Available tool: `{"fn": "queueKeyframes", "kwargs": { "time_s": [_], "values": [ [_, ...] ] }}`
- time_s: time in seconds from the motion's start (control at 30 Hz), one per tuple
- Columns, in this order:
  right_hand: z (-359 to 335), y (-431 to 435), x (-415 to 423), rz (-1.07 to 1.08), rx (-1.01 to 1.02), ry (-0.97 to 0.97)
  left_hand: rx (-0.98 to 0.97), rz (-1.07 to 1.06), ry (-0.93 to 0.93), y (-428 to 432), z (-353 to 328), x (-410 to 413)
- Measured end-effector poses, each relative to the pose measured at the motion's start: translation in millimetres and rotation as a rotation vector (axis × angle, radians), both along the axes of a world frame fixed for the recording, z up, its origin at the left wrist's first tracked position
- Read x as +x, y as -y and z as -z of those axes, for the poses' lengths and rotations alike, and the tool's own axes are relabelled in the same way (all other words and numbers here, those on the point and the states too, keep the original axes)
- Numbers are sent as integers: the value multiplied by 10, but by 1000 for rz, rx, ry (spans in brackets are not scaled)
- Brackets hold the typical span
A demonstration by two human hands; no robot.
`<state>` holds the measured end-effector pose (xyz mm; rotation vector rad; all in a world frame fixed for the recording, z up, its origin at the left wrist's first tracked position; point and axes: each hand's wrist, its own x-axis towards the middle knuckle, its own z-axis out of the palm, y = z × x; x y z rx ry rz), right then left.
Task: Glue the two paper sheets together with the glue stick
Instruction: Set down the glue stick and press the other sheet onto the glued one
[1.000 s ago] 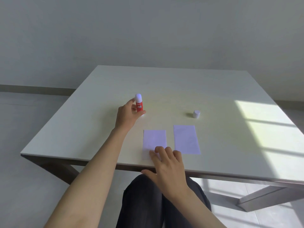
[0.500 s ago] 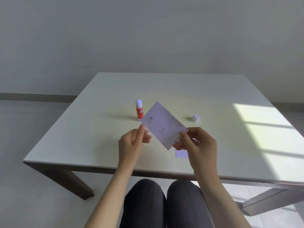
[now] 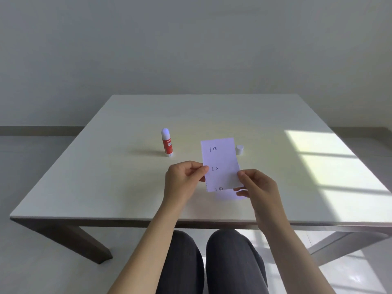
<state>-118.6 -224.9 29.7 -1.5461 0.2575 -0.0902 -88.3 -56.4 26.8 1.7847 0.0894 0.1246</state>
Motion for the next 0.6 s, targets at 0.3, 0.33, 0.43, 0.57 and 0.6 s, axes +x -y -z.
{"fn": "queueKeyframes", "kwargs": {
  "time_s": [0.3,0.33,0.43,0.57,0.6],
  "values": [
    [251,160,188,71,-630,-84,357,-25,-99,152,127,185],
    [282,160,189,78,-658,-92,387,-28,-109,160,144,181],
    [336,164,202,100,-687,-107,450,-48,-135,210,165,177],
    [366,183,226,109,-722,-109,506,-67,-142,247,186,185],
    [372,183,227,104,-732,-110,514,-69,-143,244,200,189]
  ]
}}
